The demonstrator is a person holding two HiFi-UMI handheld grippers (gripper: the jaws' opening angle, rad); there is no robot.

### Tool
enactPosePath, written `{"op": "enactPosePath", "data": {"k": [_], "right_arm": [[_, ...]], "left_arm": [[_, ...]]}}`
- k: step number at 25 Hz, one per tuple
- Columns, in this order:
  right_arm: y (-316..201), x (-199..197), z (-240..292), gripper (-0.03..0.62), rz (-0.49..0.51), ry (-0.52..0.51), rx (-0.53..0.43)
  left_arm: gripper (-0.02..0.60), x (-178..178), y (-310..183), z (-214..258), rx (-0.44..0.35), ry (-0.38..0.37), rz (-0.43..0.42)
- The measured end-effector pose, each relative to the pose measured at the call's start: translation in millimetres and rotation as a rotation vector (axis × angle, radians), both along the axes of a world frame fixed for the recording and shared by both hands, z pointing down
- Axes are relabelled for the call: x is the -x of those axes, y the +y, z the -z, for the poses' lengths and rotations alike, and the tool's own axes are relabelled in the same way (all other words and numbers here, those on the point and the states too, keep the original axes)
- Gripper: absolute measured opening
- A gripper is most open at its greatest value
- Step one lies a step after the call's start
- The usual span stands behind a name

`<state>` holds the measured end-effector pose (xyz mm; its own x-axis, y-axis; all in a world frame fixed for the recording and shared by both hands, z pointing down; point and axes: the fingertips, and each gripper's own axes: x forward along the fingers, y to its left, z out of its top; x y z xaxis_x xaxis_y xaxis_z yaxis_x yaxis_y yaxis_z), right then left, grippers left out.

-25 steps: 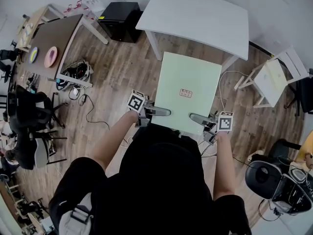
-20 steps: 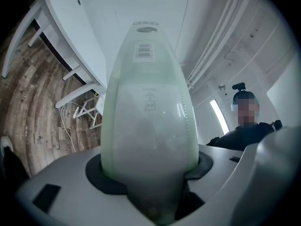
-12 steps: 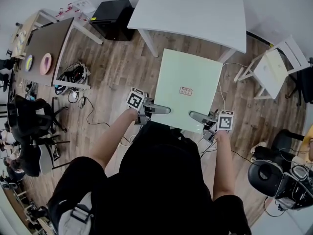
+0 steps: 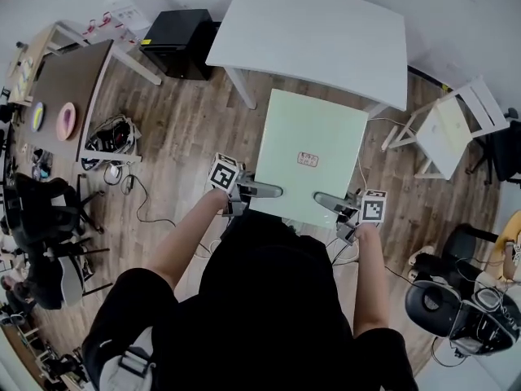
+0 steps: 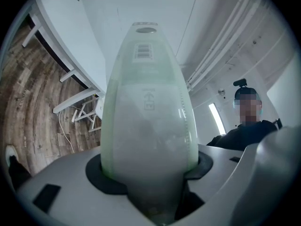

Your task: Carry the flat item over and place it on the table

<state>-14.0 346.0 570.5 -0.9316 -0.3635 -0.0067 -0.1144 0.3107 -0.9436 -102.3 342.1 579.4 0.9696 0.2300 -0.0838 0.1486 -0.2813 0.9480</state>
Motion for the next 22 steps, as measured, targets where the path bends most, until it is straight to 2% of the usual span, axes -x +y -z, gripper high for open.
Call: {"op": "enactPosePath", "data": {"k": [4, 14, 18, 22], "right_arm": [[-43, -1, 3, 0.307, -0.011, 0.013, 0.001], [-149, 21, 14, 0.307, -0.052, 0.049, 0.025], [-182, 32, 17, 0.307, -0.060, 0.065, 0.021], [-202, 40, 18, 0.307, -0.078, 0.066, 0.022]], "left_arm": [[0.305, -1, -43, 3, 0.001, 0.020, -0.005], [0.305, 22, -152, 7, 0.007, 0.044, -0.048], [0.305, 31, -186, 12, 0.024, 0.068, -0.043], [0.305, 39, -207, 11, 0.007, 0.057, -0.070]]}}
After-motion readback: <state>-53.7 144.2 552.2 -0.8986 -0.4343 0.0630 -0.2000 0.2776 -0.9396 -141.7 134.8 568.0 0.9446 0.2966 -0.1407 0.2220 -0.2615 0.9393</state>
